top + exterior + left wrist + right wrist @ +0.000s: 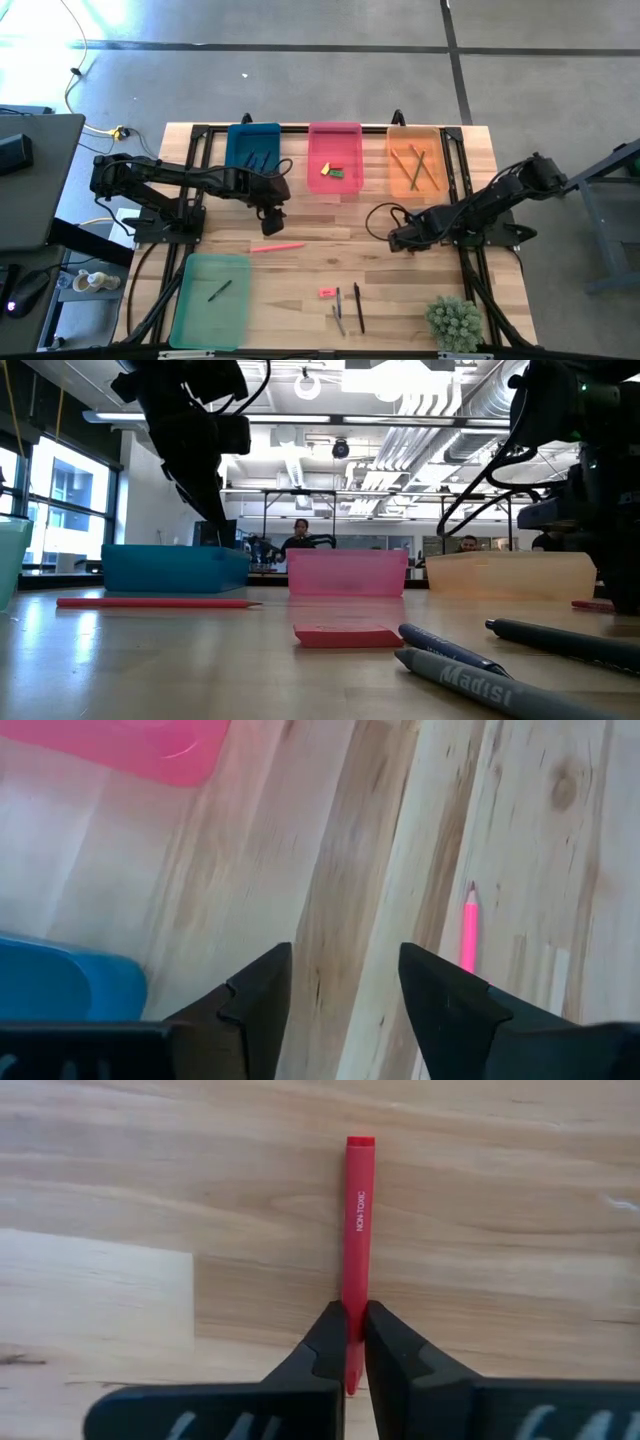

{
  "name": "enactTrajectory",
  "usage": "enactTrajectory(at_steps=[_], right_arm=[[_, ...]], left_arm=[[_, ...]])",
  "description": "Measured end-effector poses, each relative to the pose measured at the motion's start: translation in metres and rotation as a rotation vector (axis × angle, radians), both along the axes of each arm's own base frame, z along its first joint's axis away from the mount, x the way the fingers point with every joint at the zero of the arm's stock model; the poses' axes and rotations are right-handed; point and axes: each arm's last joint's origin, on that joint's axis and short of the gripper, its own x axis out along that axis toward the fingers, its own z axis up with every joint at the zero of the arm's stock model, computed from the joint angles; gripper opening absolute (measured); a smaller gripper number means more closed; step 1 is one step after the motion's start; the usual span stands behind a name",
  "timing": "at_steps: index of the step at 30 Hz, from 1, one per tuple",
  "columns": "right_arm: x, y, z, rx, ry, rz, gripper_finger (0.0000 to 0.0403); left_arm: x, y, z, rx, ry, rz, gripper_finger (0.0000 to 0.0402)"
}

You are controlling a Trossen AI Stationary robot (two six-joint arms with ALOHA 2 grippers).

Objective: Sort crayons/erasers/pens/pencils in bins
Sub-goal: Put the red crayon into the green bin

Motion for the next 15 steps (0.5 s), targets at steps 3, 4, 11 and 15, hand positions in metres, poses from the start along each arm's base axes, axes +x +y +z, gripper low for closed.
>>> enactTrajectory(at_steps=[3,4,11,15], right_arm=[[0.007,0.002,0.005,-0.003,-0.051,0.007,0.0003],[0.008,0.002,0.006,-0.002,-0.056,0.006,0.0003],[0.017,0.004,0.015,-0.028,-0.114,0.021,0.0003],[0.029,0.006,0.023,-0.056,-0.227,0.068,0.0003]], left_arm=[[-0.001,0.0,0.0,-0.006,0.007,0.006,0.0195],[-0.001,0.0,0.0,-0.009,0.008,0.013,0.0201],[-0.005,-0.001,-0.002,-0.032,0.05,0.038,0.0222],[-0.004,-0.002,-0.002,-0.056,0.037,0.018,0.0223]])
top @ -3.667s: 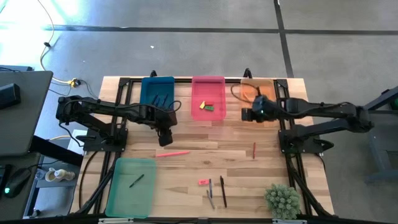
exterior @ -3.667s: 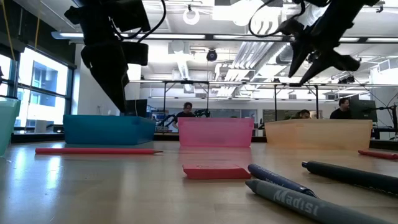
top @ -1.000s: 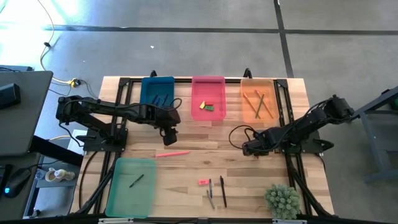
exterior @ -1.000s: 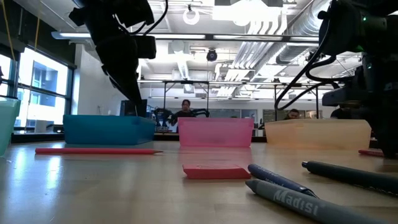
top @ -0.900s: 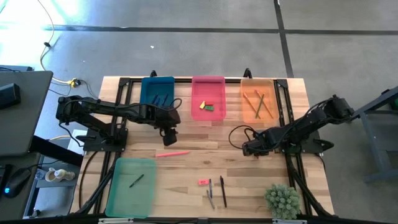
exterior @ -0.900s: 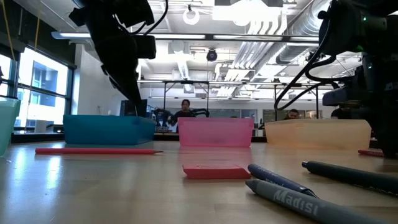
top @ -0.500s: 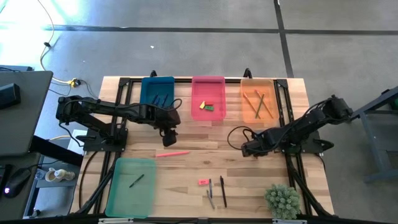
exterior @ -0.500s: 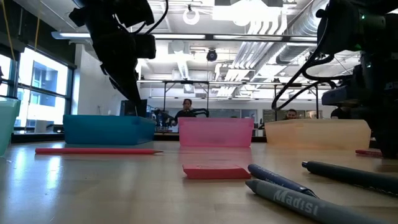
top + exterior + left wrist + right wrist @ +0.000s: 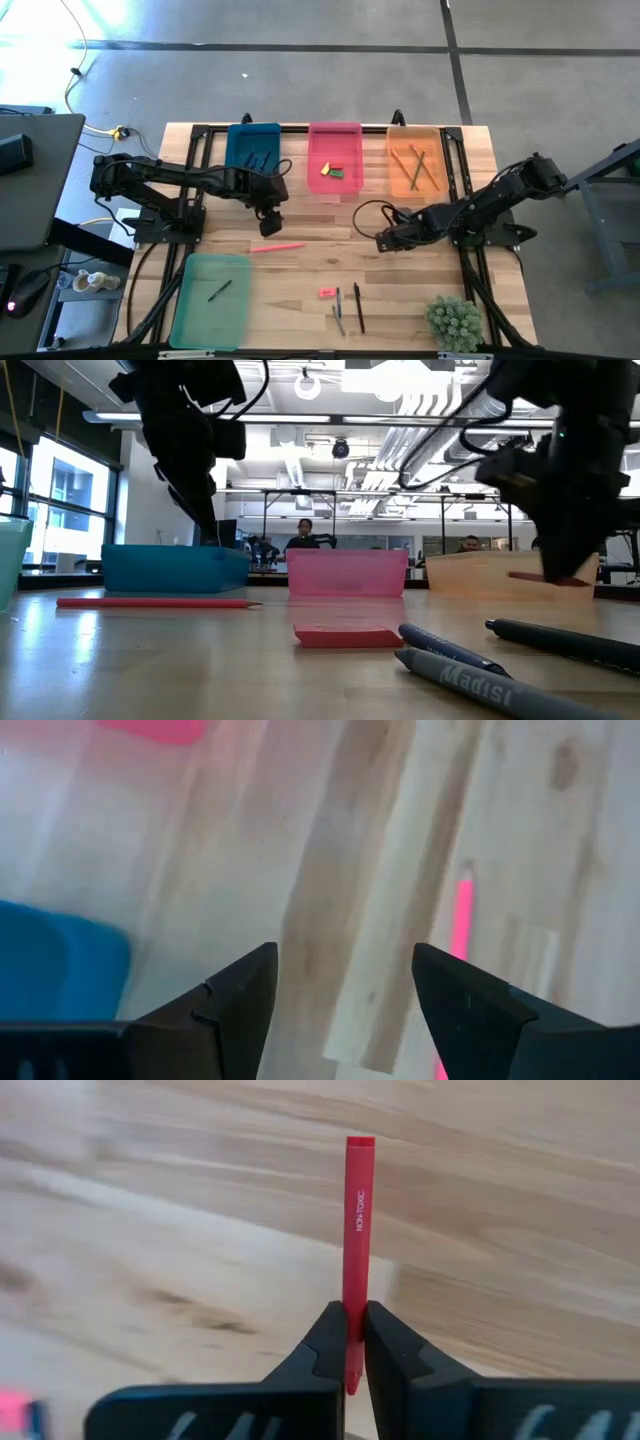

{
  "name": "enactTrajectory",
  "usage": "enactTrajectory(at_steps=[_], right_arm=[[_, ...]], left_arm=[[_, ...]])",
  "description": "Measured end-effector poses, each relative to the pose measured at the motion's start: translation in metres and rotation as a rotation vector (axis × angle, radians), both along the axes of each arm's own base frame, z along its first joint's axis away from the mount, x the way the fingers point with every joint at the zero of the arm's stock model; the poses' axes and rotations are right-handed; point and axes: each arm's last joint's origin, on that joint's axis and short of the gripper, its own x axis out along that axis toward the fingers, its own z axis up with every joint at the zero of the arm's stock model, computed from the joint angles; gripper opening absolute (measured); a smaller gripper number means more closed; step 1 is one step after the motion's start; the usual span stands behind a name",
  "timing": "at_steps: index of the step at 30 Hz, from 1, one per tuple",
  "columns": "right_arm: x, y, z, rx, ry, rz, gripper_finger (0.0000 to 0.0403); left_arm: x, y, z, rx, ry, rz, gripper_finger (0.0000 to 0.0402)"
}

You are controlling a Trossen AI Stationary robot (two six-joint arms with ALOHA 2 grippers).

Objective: Sort crayons/erasers/pens/pencils in bins
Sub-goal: Put the red crayon into the green bin

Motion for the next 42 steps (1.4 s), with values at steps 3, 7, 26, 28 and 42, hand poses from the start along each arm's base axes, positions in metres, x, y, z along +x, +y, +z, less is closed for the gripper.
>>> enactTrajectory(at_steps=[3,7,26,28,42], right_arm=[[0.009,0.001,0.008,-0.037,-0.083,0.036,0.0003],[0.018,0.003,0.018,-0.105,-0.165,0.087,0.0003],[0.061,0.01,0.097,-0.437,-0.467,0.493,0.0003],[0.065,0.009,0.109,-0.475,-0.495,0.535,0.0003],[0.083,-0.01,0.171,-0.637,-0.633,0.698,0.0003]], left_arm=[[0.001,-0.001,0.0,-0.036,-0.015,-0.049,0.0223],[0.003,-0.003,0.002,-0.09,-0.056,-0.092,0.0223],[0.041,-0.023,0.034,-0.156,-0.543,-0.197,0.0223],[0.043,-0.023,0.037,-0.165,-0.58,-0.175,0.0223],[0.055,-0.021,0.064,-0.176,-0.876,-0.071,0.0223]])
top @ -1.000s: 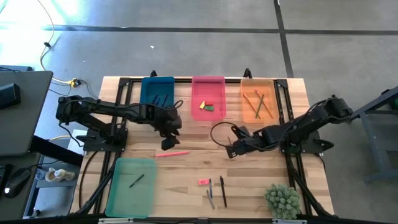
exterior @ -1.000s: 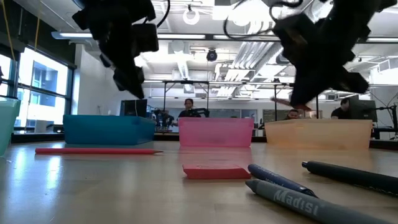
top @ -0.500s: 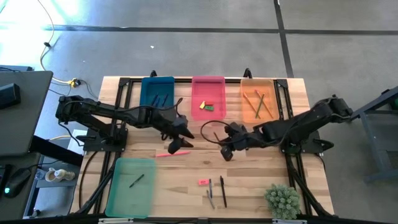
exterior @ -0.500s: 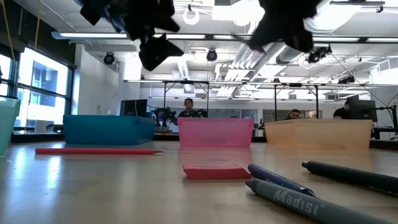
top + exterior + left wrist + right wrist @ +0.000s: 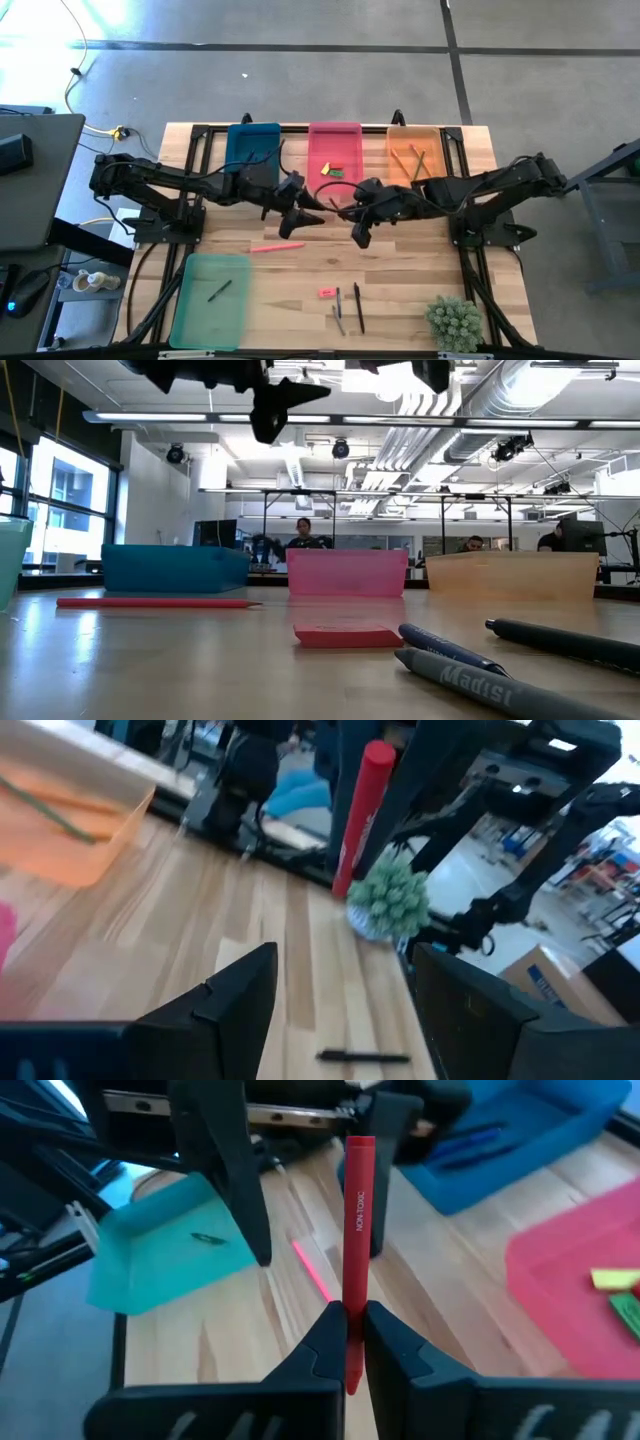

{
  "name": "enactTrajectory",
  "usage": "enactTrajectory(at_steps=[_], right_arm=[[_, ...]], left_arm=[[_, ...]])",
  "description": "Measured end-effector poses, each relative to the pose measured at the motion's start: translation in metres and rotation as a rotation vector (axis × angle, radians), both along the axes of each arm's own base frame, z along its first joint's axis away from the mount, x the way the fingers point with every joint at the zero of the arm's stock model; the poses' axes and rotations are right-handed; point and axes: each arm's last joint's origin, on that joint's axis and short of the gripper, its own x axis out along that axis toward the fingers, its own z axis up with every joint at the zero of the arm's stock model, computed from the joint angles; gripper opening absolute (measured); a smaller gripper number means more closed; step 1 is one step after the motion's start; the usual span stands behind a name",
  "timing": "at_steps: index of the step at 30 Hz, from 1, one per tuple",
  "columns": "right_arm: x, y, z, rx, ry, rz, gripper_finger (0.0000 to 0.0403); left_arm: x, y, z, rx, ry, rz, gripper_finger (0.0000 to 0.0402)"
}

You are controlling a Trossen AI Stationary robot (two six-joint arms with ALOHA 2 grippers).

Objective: Sort crayons/erasers/pens/pencils in bins
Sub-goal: Put the red crayon into the green bin

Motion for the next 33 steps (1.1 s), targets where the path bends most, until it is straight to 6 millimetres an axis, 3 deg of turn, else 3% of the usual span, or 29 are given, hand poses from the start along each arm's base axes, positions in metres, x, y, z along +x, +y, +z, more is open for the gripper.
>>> enactTrajectory(at_steps=[5,23,33], right_arm=[[0.004,-0.005,0.008,-0.004,-0.051,0.046,0.0003],[0.005,-0.005,0.007,0.019,-0.049,0.068,0.0003],[0.007,-0.016,0.008,0.076,-0.063,0.04,0.0003]], left_arm=[[0.001,-0.002,0.005,-0.013,-0.054,-0.005,0.0223],[0.003,0.0,0.026,-0.014,-0.265,0.049,0.0221],[0.003,0.002,0.026,0.024,-0.267,0.081,0.0152]])
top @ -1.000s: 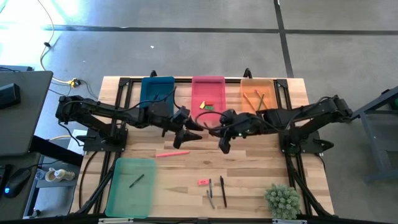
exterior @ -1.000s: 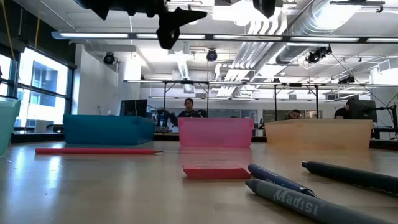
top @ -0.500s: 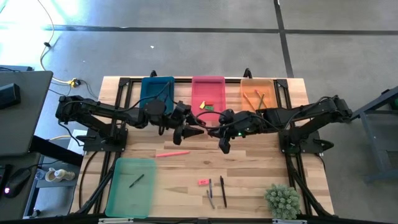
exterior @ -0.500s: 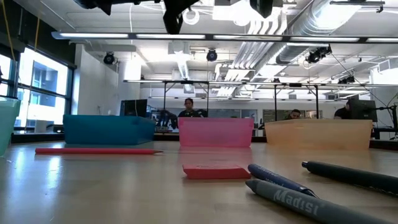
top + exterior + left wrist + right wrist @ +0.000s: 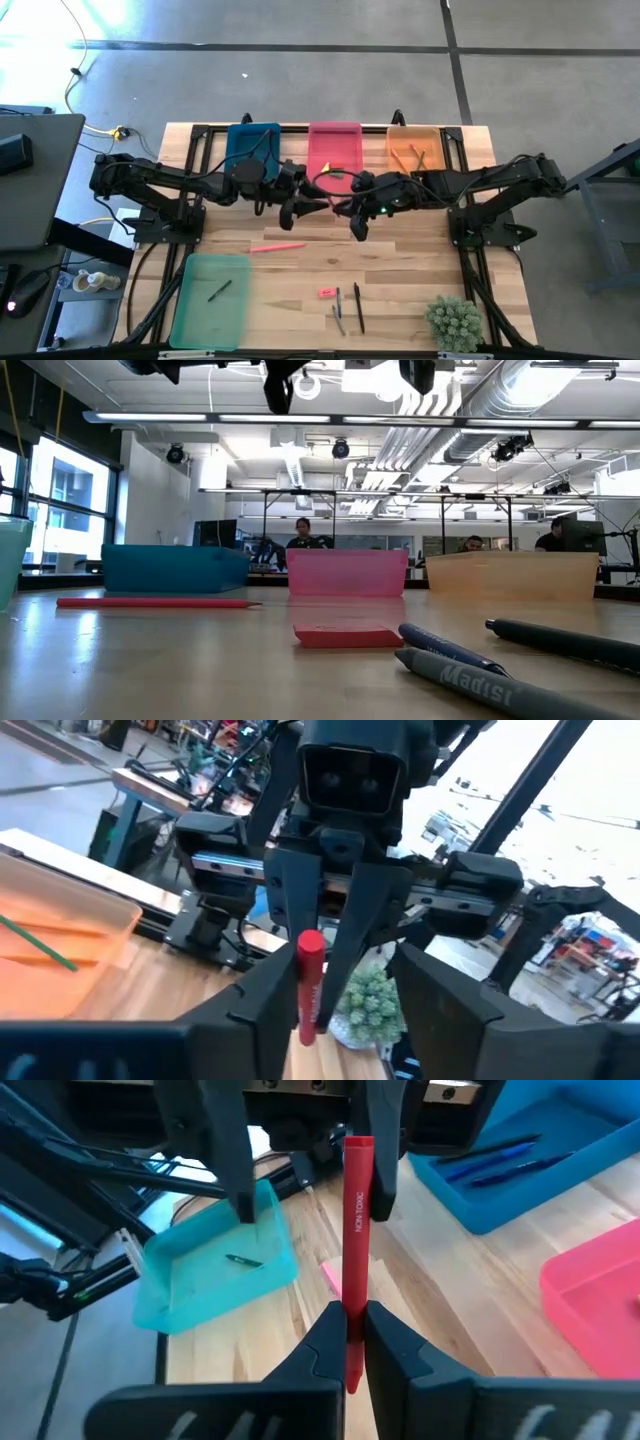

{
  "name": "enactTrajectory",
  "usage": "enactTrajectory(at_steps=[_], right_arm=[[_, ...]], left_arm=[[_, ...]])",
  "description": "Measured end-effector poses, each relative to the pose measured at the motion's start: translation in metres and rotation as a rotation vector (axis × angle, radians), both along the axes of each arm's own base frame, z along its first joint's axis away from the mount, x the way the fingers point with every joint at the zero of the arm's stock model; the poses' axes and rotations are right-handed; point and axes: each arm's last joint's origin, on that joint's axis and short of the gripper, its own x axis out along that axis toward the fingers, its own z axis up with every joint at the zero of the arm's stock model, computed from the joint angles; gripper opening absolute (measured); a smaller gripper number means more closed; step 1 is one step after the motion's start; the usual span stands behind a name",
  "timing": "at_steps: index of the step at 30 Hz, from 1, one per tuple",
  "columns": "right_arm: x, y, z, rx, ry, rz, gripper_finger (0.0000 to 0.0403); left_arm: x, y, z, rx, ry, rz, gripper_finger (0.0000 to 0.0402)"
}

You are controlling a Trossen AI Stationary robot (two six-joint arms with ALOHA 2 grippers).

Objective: Sort crayons/erasers/pens/pencils in bins
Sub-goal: Put the red crayon into the green bin

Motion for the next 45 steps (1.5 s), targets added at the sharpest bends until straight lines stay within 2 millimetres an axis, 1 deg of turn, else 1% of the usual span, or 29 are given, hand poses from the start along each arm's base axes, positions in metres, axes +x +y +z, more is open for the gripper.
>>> enactTrajectory(at_steps=[10,17,21,28,31,35,38,41,45], right_arm=[[0.001,-0.005,0.001,0.016,-0.012,0.004,0.0003],[0.001,-0.005,0.001,0.016,-0.014,0.003,0.0003],[0.001,-0.005,0.001,0.013,-0.014,0.005,0.0003],[0.001,-0.005,0.001,0.007,-0.012,0.002,0.0007],[0.001,-0.005,0.001,0.0,-0.011,0.006,0.0035],[0.002,-0.006,0.0,0.015,-0.01,-0.018,0.0096],[0.0,-0.007,-0.001,0.014,0.011,-0.036,0.0136],[0.0,-0.01,-0.003,0.023,0.027,-0.046,0.0164],[0.0,-0.014,-0.003,0.034,0.031,-0.045,0.0185]], left_arm=[[0.0,0.001,0.0,0.039,0.0,0.035,0.007],[0.0,0.001,0.0,0.055,0.0,0.05,0.0026],[0.0,0.001,0.0,0.055,0.001,0.05,0.0017],[0.0,0.002,-0.001,0.053,0.007,0.07,0.0022],[0.0,0.002,-0.001,0.053,0.011,0.07,0.0021],[0.0,0.002,-0.005,0.049,0.048,0.075,0.002],[0.0,0.002,-0.011,0.043,0.109,0.082,0.002],[-0.001,0.002,-0.017,0.033,0.175,0.092,0.002],[-0.005,0.002,-0.024,-0.004,0.275,0.115,0.002]])
